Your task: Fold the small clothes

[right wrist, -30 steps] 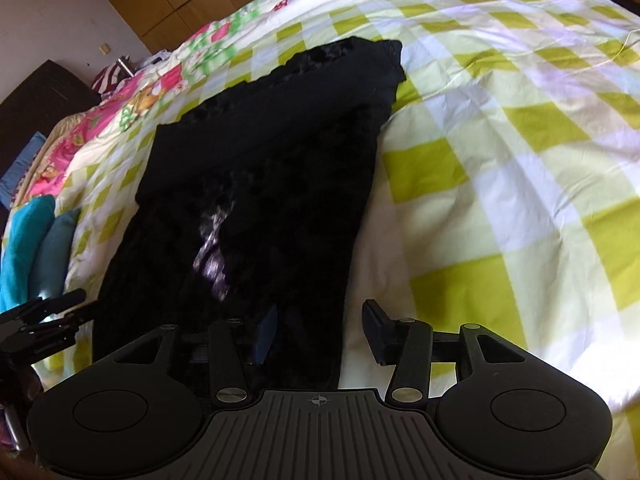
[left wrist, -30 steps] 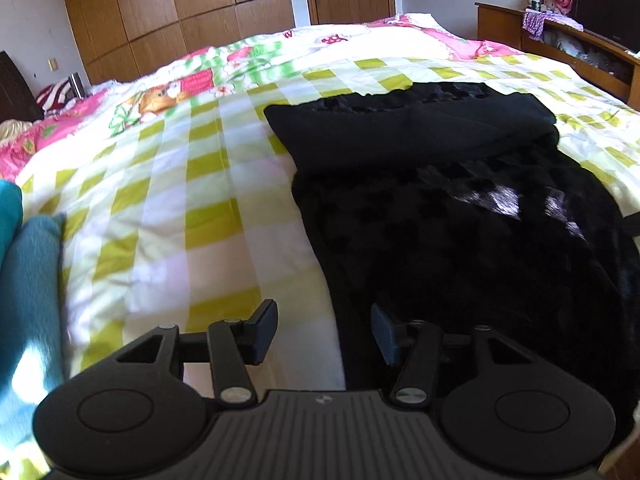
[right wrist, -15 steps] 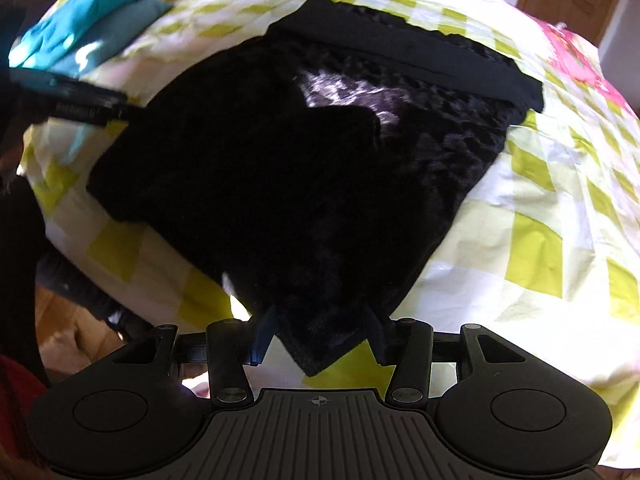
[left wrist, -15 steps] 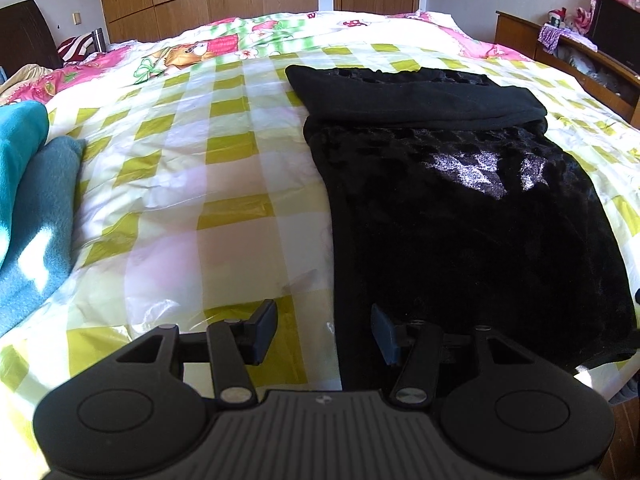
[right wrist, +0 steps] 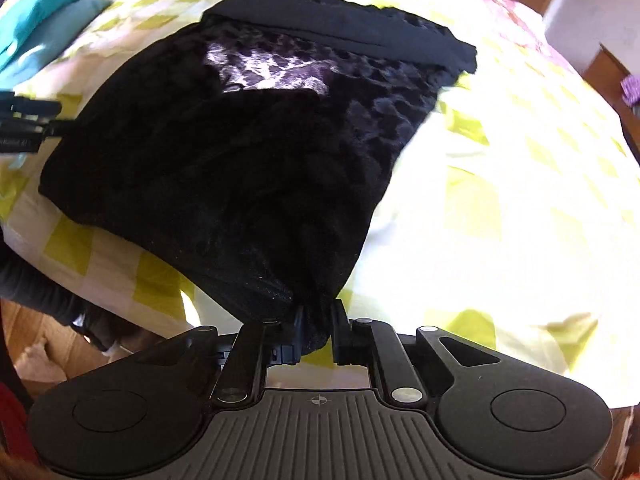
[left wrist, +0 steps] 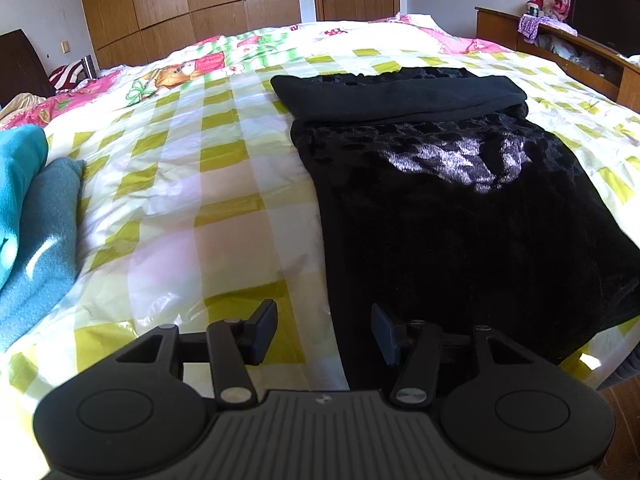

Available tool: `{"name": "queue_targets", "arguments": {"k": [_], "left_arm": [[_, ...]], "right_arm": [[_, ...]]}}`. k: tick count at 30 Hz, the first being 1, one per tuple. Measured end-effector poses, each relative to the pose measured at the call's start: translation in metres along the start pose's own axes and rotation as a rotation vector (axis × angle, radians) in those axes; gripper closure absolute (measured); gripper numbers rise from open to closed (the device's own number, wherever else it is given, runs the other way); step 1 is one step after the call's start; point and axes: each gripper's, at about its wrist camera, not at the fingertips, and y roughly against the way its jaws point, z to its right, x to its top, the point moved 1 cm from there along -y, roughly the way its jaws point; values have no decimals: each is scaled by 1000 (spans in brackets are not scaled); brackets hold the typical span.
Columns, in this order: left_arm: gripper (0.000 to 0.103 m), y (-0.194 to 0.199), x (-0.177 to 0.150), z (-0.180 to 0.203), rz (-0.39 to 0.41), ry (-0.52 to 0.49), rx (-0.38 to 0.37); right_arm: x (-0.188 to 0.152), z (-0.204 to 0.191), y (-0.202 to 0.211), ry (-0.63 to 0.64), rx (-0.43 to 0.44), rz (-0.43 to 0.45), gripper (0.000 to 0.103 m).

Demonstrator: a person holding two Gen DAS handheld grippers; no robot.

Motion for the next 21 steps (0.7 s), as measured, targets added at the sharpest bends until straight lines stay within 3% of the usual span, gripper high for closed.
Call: {"name": "queue_targets", "arguments": {"k": [4,5,8,9,11,12,15,21], "left_arm": [[38,-3,-11,-2,-49,-1,-15],[38,0,-12,-1,-49,-13,-14],[38,6,-10,-1,-41,-20,-22],[38,8,-8,-1,-33,-16,-29],[38,8,-3,-3,-19,8,-52],[38,7,1,-4,-16,25,-67],[37,-8,7,-6,-60,46,-129],[37,-25,6,-8,-113,83,-174]], "right_arm": [[-3,19,-7,-109,12,-72,91],[-5,21,-8,-115,2,-88,86],[-6,31,8,-137,44,-54,82],[-4,35,12,-161,72,-34,78],[2,47,13,-230,136,18,53],[6,52,10,-259,169,32,51],[17,59,-14,-326,253,42,50],[15,58,-54,-413,353,-11,50]]}}
